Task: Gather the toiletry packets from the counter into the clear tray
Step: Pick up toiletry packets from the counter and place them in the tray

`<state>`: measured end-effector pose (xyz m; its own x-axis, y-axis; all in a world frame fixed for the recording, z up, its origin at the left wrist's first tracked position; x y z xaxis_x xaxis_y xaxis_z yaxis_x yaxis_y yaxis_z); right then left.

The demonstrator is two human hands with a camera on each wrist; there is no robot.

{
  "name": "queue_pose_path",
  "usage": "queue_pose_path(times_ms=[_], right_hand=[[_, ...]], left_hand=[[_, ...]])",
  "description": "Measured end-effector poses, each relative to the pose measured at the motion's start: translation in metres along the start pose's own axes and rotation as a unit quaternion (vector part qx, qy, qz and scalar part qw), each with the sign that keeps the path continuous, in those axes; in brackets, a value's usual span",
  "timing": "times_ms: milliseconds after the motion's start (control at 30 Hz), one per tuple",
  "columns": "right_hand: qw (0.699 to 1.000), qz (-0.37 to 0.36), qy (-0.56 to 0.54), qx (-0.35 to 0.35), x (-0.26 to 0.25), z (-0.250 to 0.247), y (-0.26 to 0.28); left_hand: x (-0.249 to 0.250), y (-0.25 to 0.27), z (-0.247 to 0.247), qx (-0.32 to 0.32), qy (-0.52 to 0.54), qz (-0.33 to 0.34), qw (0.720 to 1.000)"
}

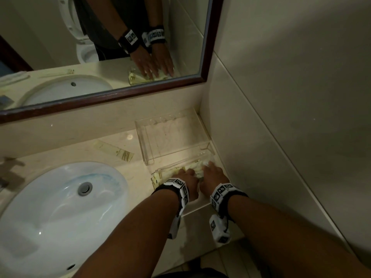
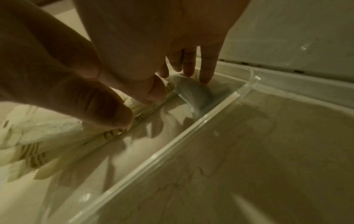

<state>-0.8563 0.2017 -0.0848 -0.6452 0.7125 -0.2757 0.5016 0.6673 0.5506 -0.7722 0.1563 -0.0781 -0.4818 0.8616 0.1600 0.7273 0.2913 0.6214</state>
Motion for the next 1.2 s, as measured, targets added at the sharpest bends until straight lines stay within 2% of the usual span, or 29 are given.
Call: queue_pose_path(times_ms=[267,467,700,1100,1200], right_hand=[[1.000,0.012,0.000,-0.017,-0.002,-0.002,-0.008],[1.000,-0.015,0.013,-0.006,-0.008,-0.005,-0.014],[0.999,-0.037,0.034,-0.006,-0.008,-0.015,-0.017],[0.999,-0.030,0.024,0.004,-0.006,-0.014,-0.018],[0.999,-0.023,-0.010,0.033,-0.001,-0.016,-0.013]], left_hand=[[0.000,0.002,0.004,-0.005,0.020,-0.002,1.000],[0.008,0.011,0.007,-0.011,0.003,0.008,1.000],[0.010,0.011,0.017,-0.040,-0.076,0.008,0.996],[0.007,0.012,0.016,-0.004,-0.117,0.029,0.993],[0.006,0.013,0.014,0.009,-0.113,0.034,0.993]])
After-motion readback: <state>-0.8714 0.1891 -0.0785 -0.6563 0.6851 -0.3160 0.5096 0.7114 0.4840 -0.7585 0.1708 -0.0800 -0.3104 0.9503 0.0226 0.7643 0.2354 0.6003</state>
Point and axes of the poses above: each hand's wrist, its own y-axis away from the middle knuckle, its own z-axis out of the palm, x = y × z, the point moved 10 cm from there along -y, towards the middle knuckle, and after that the axes turned 4 degrees about -y, right-handed, at the moved point
